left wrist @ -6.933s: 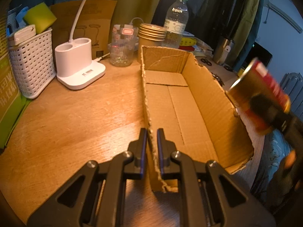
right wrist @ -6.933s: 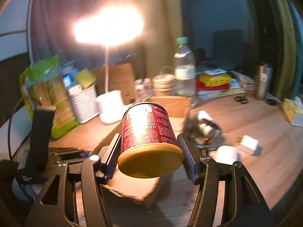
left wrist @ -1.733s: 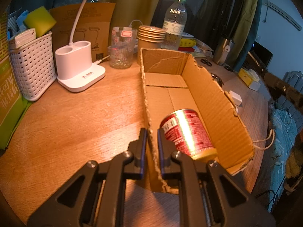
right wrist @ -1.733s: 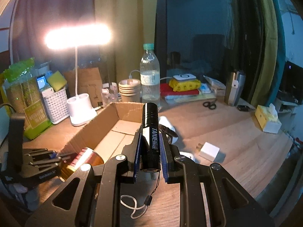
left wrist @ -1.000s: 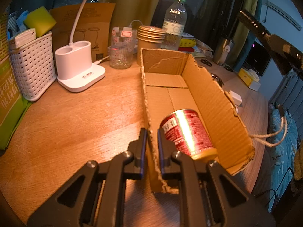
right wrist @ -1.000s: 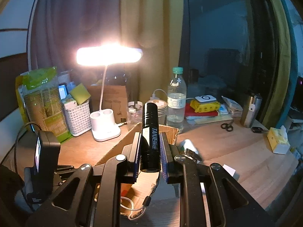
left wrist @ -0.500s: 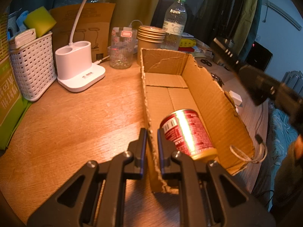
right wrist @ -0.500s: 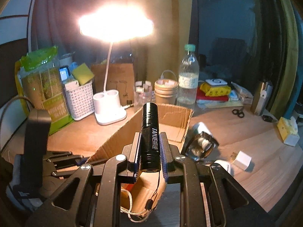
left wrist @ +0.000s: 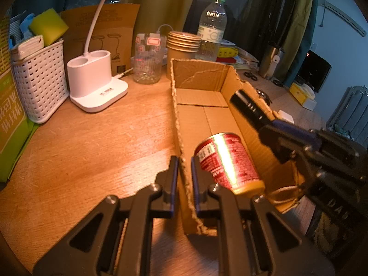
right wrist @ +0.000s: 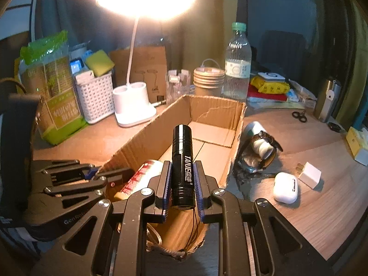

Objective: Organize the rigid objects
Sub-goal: 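Carry the flashlight with the right tool over the box, then lower the flashlight into the box and open the right tool, then move the right tool back to the white earbuds case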

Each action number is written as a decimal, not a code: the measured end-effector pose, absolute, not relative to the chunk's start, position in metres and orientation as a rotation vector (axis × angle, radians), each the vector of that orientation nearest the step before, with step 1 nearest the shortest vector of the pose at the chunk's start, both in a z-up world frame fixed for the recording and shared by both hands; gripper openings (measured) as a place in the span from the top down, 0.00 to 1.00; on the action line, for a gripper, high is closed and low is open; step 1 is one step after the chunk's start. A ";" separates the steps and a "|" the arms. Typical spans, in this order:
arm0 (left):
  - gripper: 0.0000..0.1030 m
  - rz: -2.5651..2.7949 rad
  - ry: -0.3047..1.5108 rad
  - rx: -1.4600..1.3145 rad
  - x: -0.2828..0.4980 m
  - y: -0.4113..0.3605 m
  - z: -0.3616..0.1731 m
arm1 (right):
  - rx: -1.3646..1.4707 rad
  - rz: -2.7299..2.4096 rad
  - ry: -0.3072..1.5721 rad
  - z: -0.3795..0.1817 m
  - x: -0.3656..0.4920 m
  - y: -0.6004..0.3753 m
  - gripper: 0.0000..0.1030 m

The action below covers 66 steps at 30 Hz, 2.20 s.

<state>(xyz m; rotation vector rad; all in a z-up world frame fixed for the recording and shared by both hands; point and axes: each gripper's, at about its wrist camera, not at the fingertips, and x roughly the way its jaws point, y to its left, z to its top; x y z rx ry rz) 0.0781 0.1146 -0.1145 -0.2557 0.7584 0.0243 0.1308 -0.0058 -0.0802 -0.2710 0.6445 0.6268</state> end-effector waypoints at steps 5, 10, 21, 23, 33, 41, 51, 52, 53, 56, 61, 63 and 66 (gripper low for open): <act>0.89 0.025 0.758 -0.255 0.079 0.115 -0.114 | -0.297 0.610 0.656 -0.084 0.131 -0.004 0.80; 0.88 0.029 0.754 -0.242 0.080 0.114 -0.115 | -0.344 0.603 0.662 -0.087 0.126 -0.002 0.81; 0.88 0.029 0.752 -0.235 0.080 0.113 -0.115 | -0.314 0.615 0.656 -0.083 0.126 -0.008 0.80; 0.88 0.029 0.752 -0.235 0.080 0.113 -0.115 | -0.305 0.621 0.651 -0.081 0.126 -0.010 0.81; 0.88 0.029 0.752 -0.235 0.080 0.113 -0.116 | -0.243 0.583 0.615 -0.065 0.131 -0.031 0.79; 0.88 0.028 0.751 -0.235 0.080 0.113 -0.116 | -0.185 0.536 0.585 -0.052 0.139 -0.054 0.71; 0.88 0.028 0.751 -0.234 0.080 0.113 -0.116 | -0.121 0.436 0.550 -0.037 0.153 -0.094 0.69; 0.88 0.029 0.751 -0.235 0.080 0.113 -0.116 | -0.117 0.426 0.551 -0.037 0.155 -0.099 0.67; 0.88 0.029 0.751 -0.234 0.080 0.113 -0.116 | -0.112 0.417 0.551 -0.037 0.157 -0.102 0.62; 0.88 0.029 0.751 -0.234 0.080 0.113 -0.116 | -0.097 0.384 0.554 -0.039 0.162 -0.114 0.60; 0.88 0.029 0.750 -0.234 0.080 0.113 -0.116 | -0.068 0.347 0.574 -0.046 0.173 -0.128 0.60; 0.88 0.028 0.750 -0.234 0.080 0.113 -0.116 | -0.065 0.338 0.581 -0.049 0.177 -0.130 0.60; 0.88 0.029 0.750 -0.233 0.080 0.113 -0.116 | -0.052 0.322 0.598 -0.054 0.183 -0.135 0.59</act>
